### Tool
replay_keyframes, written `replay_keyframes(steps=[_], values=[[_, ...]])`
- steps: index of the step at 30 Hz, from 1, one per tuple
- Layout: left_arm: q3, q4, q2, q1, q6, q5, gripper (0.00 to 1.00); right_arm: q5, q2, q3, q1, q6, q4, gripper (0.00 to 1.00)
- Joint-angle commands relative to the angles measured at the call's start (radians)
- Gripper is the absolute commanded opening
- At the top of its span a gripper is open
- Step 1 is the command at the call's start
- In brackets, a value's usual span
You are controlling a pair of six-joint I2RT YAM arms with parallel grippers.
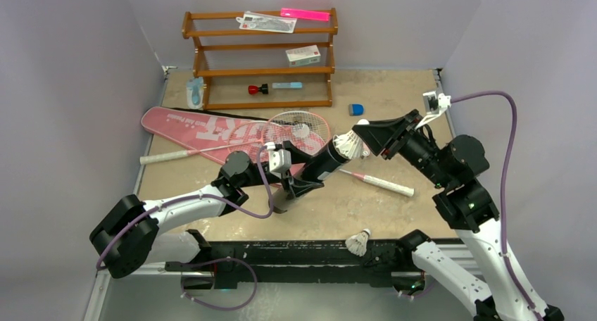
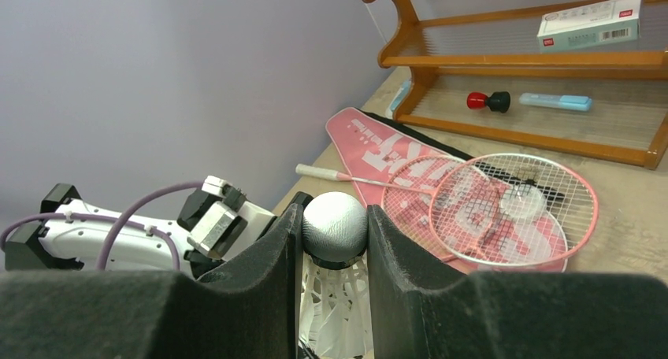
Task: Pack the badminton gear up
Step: Place the shuttlecock at the shuttle tube.
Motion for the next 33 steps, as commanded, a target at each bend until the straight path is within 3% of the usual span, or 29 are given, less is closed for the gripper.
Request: replay_keyframes(steps=[1, 33], values=[[0.003, 0.108, -0.004, -0.003, -0.018, 0.003, 0.45, 0.012, -0.019, 0.041, 0.002, -0.016, -0.007, 0.00], [0.032, 0.051, 0.006, -0.003, 0.014, 0.045, 0.45, -0.033, 0.070, 0.124, 0.002, -0.055, -0.074, 0.00]])
